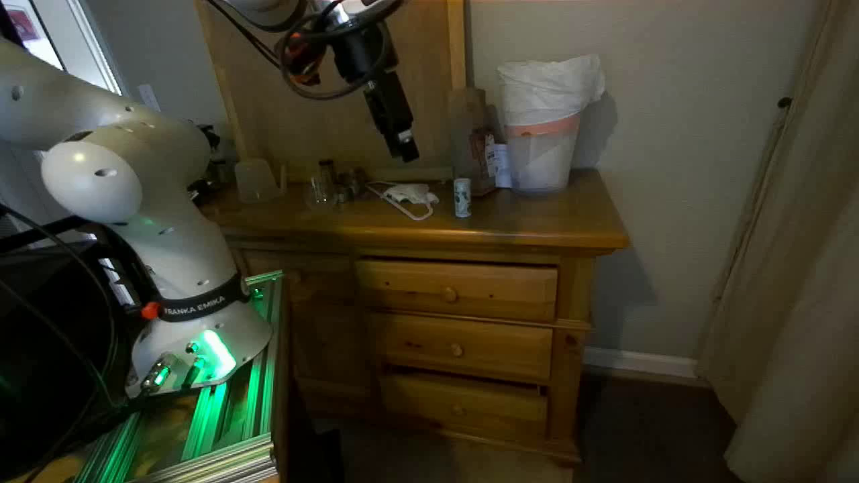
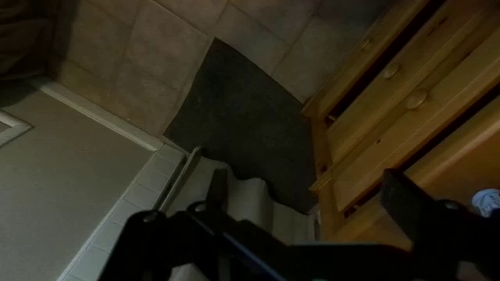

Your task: Open the topmost drawer on the right then put the white container in the open drawer.

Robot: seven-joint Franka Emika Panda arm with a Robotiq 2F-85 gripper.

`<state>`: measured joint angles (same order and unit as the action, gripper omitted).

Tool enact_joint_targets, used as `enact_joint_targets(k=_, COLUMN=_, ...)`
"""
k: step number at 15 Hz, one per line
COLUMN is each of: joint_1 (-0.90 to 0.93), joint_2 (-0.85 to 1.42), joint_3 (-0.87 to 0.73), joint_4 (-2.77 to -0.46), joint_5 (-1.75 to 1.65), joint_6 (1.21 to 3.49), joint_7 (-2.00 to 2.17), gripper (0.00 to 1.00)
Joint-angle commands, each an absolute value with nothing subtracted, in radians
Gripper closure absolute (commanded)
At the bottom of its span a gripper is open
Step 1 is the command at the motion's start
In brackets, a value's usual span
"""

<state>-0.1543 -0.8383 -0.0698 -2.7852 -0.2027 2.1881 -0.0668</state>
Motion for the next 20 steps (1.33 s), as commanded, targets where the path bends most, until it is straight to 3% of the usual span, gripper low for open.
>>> enact_joint_targets(k=1, joint_1=-0.15, joint_2=-0.837, joint_3=-0.073, joint_4=-2.786, joint_5=-0.205, joint_6=2.182, joint_7=-0.064, gripper=0.0)
enact_joint_targets(k=5, joint_1=-0.15, joint_2=-0.832, joint_3=-0.073, joint_4=-2.79, joint_5=-0.205, joint_6=2.182, joint_7=-0.064, gripper=0.0)
enact_joint_targets(k=14, joint_1=0.065, joint_2=-0.26, joint_3=-0.239, joint_4=-2.716, joint_5=-0.073, joint_6=2.539, joint_7=-0.498, gripper=0.0)
enact_joint_targets(k=18, joint_1=0.131, joint_2=-0.009, joint_3=-0.235, joint_4=-2.616, joint_5=0.132, joint_6=2.523, joint_7=-0.751, gripper=0.0)
enact_joint_targets(k=19, joint_1=0.063, joint_2=-0.148, joint_3=-0.192, joint_4=-2.7, joint_5=0.049, joint_6=2.54, joint_7=-0.648, gripper=0.0)
enact_joint_targets(k=20, joint_1=0.065, joint_2=-0.093, joint_3=-0.181, joint_4=-2.679, joint_5=0.084, joint_6=2.54, joint_7=-0.691, gripper=0.0)
